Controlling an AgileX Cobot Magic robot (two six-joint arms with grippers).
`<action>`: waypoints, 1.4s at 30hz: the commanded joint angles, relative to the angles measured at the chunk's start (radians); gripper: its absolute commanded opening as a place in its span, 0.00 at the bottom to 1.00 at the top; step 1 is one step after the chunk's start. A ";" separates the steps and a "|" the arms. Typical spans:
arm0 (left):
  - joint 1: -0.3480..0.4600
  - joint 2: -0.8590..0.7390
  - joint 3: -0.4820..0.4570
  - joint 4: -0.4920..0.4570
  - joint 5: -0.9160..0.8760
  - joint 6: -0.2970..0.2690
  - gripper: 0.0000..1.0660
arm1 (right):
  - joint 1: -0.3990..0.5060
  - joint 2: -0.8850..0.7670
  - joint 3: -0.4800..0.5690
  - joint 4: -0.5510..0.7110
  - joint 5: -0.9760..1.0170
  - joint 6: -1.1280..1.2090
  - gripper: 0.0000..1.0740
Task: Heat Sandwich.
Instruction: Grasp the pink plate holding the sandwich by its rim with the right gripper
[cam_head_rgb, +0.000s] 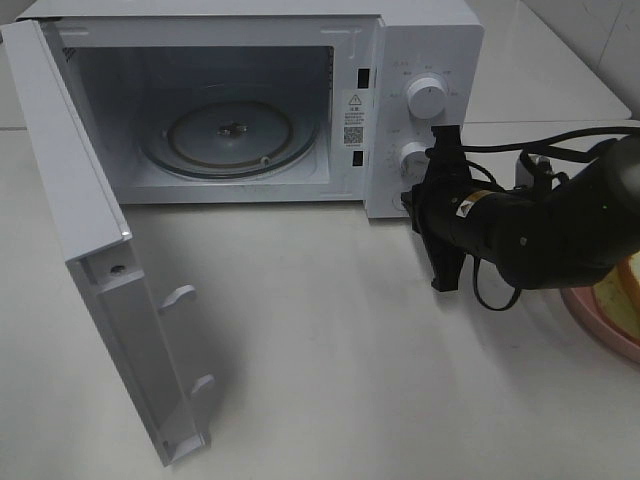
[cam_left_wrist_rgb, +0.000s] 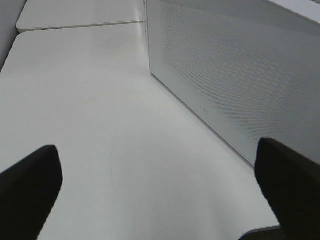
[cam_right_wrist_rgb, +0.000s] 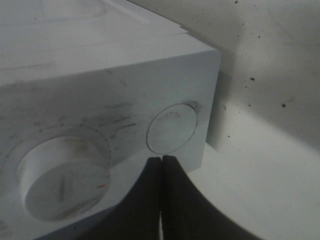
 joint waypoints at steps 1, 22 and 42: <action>-0.005 -0.026 -0.006 0.003 -0.005 0.000 0.97 | -0.002 -0.062 0.037 -0.051 0.016 -0.002 0.01; -0.005 -0.026 -0.006 0.003 -0.005 0.000 0.97 | -0.002 -0.382 0.090 -0.319 0.674 -0.472 0.06; -0.005 -0.026 -0.006 0.003 -0.005 0.000 0.97 | -0.004 -0.578 0.007 -0.323 1.303 -1.231 0.18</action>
